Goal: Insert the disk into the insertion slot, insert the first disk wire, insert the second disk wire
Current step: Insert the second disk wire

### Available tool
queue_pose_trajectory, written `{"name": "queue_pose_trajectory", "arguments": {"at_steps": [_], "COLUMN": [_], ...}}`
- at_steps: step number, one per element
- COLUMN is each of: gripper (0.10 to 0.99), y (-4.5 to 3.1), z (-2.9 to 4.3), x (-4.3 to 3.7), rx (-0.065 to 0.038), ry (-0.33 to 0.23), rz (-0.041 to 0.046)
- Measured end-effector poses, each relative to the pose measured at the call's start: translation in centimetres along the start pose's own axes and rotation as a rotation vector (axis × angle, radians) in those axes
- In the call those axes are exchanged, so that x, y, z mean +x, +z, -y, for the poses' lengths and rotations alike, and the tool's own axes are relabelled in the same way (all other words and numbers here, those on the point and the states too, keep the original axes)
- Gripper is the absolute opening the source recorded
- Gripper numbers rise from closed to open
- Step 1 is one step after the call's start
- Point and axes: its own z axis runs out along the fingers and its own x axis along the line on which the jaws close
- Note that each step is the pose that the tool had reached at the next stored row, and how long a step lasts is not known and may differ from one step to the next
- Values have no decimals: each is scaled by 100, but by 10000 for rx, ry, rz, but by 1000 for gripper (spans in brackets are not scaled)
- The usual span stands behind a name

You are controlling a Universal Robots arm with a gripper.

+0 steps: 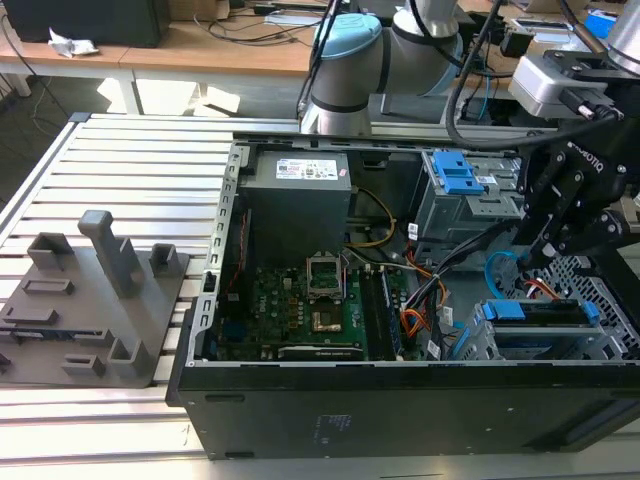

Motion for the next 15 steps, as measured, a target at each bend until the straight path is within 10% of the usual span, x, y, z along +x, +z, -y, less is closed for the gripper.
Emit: {"name": "queue_pose_trajectory", "arguments": {"at_steps": [7,15], "gripper": [361,282], "y": [114,137], "z": [-9,-8], "x": [-22,-22], "rx": [-15,-15], "ry": [-371,-381], "rz": [-361,-369]}}
